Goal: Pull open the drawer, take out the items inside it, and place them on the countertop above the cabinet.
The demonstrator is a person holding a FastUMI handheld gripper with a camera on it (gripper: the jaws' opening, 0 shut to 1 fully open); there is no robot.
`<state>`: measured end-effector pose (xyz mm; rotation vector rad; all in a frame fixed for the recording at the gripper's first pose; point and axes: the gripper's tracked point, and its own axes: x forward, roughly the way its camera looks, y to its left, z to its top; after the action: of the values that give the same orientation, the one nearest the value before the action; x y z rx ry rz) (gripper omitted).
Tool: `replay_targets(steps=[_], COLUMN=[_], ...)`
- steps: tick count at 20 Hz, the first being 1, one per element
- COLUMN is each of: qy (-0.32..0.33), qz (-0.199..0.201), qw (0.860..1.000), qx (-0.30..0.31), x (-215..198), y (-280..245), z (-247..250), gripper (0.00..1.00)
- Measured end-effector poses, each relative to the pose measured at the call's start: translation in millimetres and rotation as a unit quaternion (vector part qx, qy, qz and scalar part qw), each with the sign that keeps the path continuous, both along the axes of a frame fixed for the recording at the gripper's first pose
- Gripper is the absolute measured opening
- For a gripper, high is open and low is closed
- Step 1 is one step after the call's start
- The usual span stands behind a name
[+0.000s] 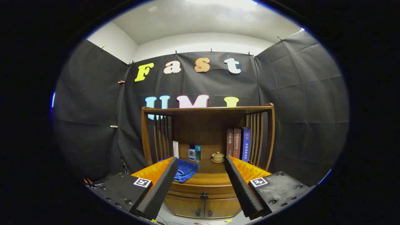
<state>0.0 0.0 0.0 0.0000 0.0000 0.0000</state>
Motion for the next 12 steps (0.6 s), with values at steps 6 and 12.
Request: replay_targets(steps=[6, 12], qy=[-0.008, -0.013], qz=[-0.001, -0.004], qw=[1.000, 1.000], qx=[-0.005, -0.002], x=[0.4, -2.4], y=[0.8, 3.8], z=[9.9, 21.7], gripper=[0.99, 0.99])
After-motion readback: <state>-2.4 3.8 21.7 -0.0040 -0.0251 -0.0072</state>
